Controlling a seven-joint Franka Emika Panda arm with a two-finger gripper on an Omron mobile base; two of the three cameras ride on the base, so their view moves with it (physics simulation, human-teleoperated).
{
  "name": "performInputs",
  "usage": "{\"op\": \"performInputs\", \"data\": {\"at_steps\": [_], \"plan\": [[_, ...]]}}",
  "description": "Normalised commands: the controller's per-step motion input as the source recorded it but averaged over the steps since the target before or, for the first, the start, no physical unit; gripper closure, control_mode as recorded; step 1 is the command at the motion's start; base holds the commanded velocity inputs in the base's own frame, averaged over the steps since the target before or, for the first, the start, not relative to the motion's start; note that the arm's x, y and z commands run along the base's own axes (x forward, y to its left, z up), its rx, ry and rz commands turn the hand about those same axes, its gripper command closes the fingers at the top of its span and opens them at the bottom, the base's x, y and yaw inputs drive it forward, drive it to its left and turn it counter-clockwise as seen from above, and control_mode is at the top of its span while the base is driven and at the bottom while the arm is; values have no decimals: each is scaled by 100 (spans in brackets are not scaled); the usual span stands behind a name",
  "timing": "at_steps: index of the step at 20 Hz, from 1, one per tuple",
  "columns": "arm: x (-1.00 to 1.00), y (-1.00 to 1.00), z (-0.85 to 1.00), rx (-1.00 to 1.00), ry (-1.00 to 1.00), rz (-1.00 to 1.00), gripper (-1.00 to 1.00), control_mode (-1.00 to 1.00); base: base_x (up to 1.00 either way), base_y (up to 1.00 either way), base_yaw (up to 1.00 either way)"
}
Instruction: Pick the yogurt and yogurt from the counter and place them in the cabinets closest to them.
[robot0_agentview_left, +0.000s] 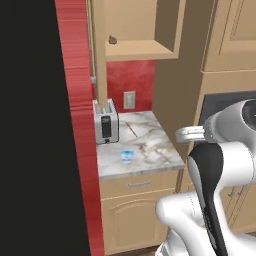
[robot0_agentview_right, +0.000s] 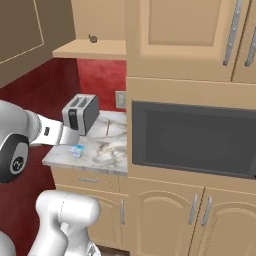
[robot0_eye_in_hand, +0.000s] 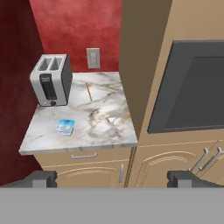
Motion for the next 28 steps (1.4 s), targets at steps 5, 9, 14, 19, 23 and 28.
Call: {"op": "performInputs", "data": {"at_steps": [5,9,14,19,23,28], "plan": [[0,0,0,0,0,0,-100,100,2,25,6],[0,0,0,0,0,0,-100,100,30,26,3],[0,0,0,0,0,0,-100,100,46,12,3],[0,0,0,0,0,0,-100,100,49,8,0],[0,0,0,0,0,0,-100,100,23,4,0],[0,0,0,0,0,0,-100,-100,0,0,0]]}}
